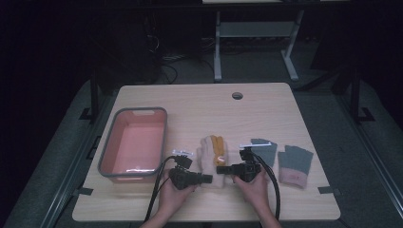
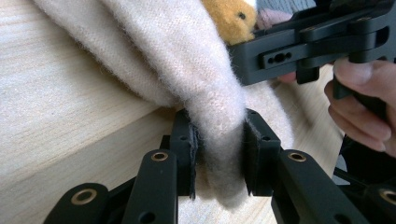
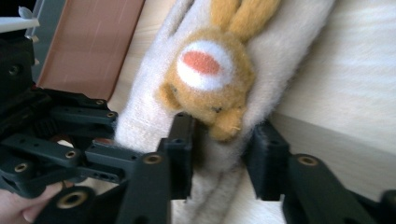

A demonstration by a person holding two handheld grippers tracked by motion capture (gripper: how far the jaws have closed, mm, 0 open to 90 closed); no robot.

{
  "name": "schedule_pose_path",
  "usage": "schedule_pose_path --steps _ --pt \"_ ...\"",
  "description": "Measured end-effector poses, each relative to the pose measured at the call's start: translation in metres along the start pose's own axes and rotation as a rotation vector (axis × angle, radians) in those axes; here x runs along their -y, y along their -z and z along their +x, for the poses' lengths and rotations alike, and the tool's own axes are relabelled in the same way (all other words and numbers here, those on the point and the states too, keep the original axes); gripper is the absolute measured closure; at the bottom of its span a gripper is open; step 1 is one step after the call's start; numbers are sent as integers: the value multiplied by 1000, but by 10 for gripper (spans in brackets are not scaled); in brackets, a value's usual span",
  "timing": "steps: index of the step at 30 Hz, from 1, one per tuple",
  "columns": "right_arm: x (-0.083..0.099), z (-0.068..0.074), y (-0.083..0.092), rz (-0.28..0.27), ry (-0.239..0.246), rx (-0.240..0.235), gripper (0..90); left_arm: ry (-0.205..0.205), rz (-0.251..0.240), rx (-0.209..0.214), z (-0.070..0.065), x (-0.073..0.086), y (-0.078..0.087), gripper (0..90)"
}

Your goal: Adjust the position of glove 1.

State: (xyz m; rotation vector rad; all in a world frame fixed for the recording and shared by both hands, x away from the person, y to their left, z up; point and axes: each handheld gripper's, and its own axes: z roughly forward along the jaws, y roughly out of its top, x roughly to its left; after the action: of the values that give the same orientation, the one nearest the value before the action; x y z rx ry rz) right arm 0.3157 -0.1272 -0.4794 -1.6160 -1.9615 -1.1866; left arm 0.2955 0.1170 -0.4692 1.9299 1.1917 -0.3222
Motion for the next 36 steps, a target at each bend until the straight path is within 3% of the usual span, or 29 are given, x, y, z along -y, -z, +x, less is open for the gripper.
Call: schedule_pose_path --steps 3,7,18,36 --pt "1 1 -3 2 -23 -3 759 8 -1 4 1 0 0 693" --pt "-1 -2 0 -1 -28 -46 822 7 -10 3 -1 1 1 694" --pt "-7 11 18 -31 23 -56 829 -14 -41 47 -10 -10 12 695" --pt "-31 49 43 -65 100 -54 830 -66 -84 85 -23 -37 46 695"
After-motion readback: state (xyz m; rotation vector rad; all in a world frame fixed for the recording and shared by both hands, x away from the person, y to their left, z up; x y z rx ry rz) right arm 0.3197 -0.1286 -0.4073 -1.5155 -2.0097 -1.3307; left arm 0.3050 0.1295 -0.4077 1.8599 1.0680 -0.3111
